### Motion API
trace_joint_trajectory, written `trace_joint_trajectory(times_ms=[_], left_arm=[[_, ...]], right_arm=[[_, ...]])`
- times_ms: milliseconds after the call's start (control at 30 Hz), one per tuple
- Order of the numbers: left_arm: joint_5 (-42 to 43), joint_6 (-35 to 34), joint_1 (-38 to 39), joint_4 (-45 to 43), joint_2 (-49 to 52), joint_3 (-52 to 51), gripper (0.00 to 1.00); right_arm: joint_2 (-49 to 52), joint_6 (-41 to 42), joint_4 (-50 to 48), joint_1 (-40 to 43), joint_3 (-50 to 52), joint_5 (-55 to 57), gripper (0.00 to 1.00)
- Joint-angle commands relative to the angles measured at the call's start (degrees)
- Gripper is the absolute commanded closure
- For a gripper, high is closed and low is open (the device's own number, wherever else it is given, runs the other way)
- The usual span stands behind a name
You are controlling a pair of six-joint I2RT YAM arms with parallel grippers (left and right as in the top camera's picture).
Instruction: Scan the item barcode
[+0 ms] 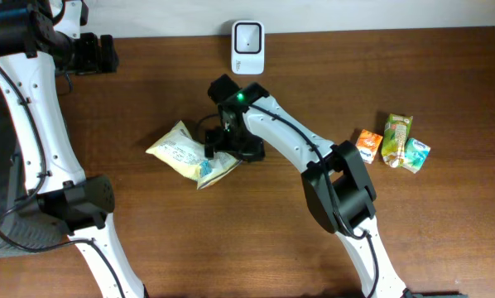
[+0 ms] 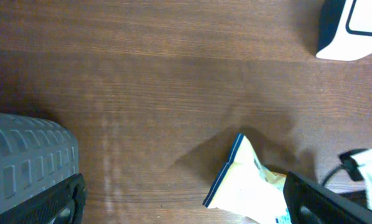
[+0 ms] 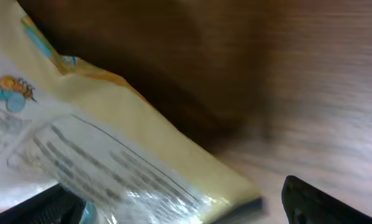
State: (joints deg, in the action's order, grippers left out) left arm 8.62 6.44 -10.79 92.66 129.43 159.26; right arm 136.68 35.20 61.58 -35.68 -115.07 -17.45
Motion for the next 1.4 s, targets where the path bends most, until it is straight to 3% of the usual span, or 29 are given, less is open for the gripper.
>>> trace_joint_trajectory(times_ms=[0, 67, 133, 200, 267, 300, 467, 500, 600, 633, 667, 733, 767, 833, 867, 1000, 1133, 1367], left_arm=[[0.61, 0.55, 0.13, 0.02, -0.33, 0.42, 0.01], [0.61, 0.55, 0.13, 0.02, -0.33, 0.42, 0.01], [0.61, 0.55, 0.13, 0.02, -0.33, 0.42, 0.01], [0.61, 0.55, 0.13, 0.02, -0.33, 0.42, 0.01], [0.61, 0.55, 0.13, 0.02, -0.33, 0.42, 0.01], [0.61, 0.55, 0.13, 0.02, -0.33, 0.42, 0.01], [0.61, 0.55, 0.13, 0.02, -0.33, 0.42, 0.01], [0.61, 0.55, 0.13, 0.02, -0.33, 0.42, 0.01], [0.61, 0.55, 0.13, 0.02, -0.33, 0.42, 0.01], [0.61, 0.55, 0.13, 0.02, -0.33, 0.42, 0.01], [0.61, 0.55, 0.13, 0.02, -0.33, 0.42, 0.01], [0.61, 0.55, 0.13, 0.02, -0.33, 0.42, 0.01], [0.61, 0.55, 0.13, 0.02, -0.33, 0.42, 0.01], [0.61, 0.55, 0.13, 0.02, -0.33, 0.42, 0.01], [0.61, 0.55, 0.13, 0.02, -0.33, 0.42, 0.01], [0.61, 0.55, 0.13, 0.02, -0.33, 0.42, 0.01], [0.61, 0.57, 0.13, 0.02, -0.33, 0.42, 0.01], [0.61, 0.55, 0.13, 0.02, -0.33, 0.42, 0.01]], right_arm=[[-1.2, 1.75, -5.03, -0.7, 4.92, -6.97, 0.01], [-1.2, 1.77, -6.56, -0.7, 6.58, -7.63, 0.0], [-1.2, 1.36, -6.6, -0.39, 6.69, -7.41, 0.24], [-1.22, -3.04, -6.43, 0.9, 6.62, -7.89, 0.6], [-1.25, -7.98, -5.44, 2.62, 6.58, -10.21, 0.78], [-1.25, -12.72, -4.94, 3.76, 6.12, -13.09, 0.95], [-1.33, -37.75, 3.76, 8.7, -1.05, -15.67, 0.96], [-1.33, -46.47, 8.98, 9.97, -6.23, -10.56, 0.96], [-1.33, -59.06, 13.03, 10.16, -12.83, 3.04, 0.96], [-1.33, -59.45, 12.98, 10.14, -13.7, 5.66, 0.95], [-1.33, -58.77, 13.11, 10.23, -14.53, 6.95, 0.83], [-1.33, -48.74, 13.97, 10.97, -16.0, 7.02, 0.36], [-1.33, -36.22, 17.44, 12.2, -17.62, 6.99, 0.02], [-1.33, -16.96, 22.73, 14.97, -18.18, 5.31, 0.01], [-1.31, -15.45, 24.37, 16.5, -17.51, -0.68, 0.01], [-1.46, -18.23, 21.27, 19.21, -14.71, -15.02, 0.01], [-4.9, -17.92, 16.98, 19.23, -14.71, -15.15, 0.01], [-11.85, -25.64, 20.98, 19.39, -11.23, -14.58, 0.0]])
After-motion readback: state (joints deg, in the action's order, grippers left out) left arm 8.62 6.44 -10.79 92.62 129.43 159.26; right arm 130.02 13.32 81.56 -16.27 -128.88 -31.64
